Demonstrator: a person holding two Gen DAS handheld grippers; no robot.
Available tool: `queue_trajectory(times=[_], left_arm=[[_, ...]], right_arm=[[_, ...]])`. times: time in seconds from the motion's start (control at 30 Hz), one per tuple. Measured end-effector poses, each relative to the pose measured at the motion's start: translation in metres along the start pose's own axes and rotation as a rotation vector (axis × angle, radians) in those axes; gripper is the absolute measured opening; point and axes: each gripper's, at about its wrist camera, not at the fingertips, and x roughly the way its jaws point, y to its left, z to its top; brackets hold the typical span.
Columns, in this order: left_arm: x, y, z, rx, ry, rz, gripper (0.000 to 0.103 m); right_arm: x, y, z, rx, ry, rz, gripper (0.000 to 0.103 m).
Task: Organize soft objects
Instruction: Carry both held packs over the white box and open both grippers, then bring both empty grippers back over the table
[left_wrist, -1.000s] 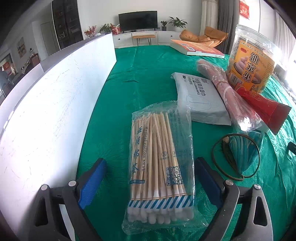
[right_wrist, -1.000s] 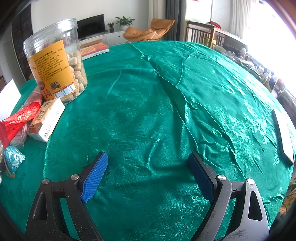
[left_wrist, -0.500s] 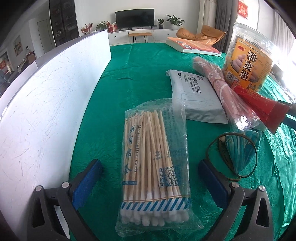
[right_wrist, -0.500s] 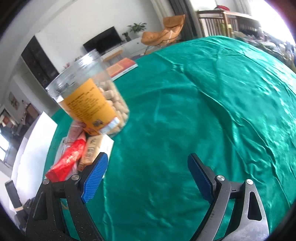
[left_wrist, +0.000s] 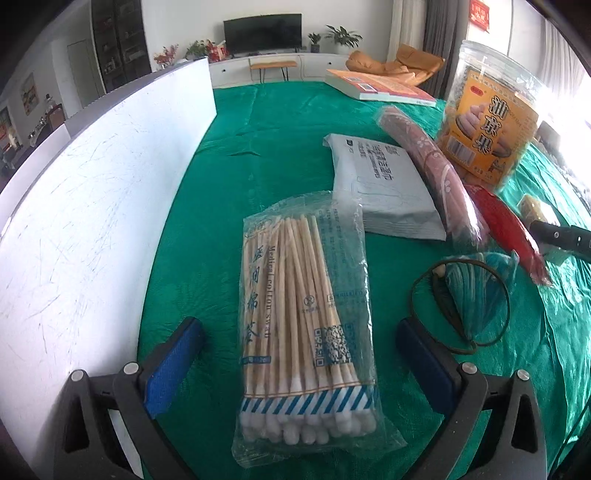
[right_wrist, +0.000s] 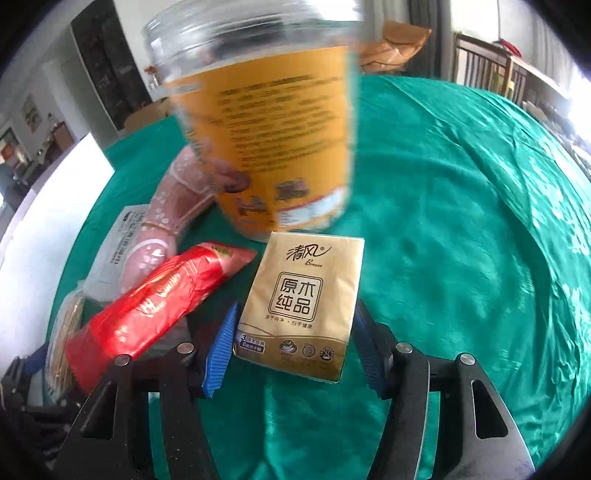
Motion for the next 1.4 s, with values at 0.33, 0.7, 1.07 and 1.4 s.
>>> queue_trajectory(times=[0.33,0.7,1.07,1.4], left_arm=[[-0.006,0.005,0.022,-0.025,0.122,-0.021,0.035],[-0.112,0.042,0.076,-0.233,-0.128,-0.286,0.031],[-0.204,0.196,0.027,-0.405,-0.195,0.196,0.102],[-0.198,0.135,0.014,-0.339,-0.328,-0.016,0.103]], right_arm=[[0.004,-0.094,0.087,0.116,-0.012,-0.032,0.061],[-0.111,0.001,0.161,-0.149,-0.134,0.168,0.060],[-0.149,0.264,0.065,-0.431,-0.008,0.676,0.079],[-0.111,0.157,0.023,-0.366,-0.095,0.372,0.086]])
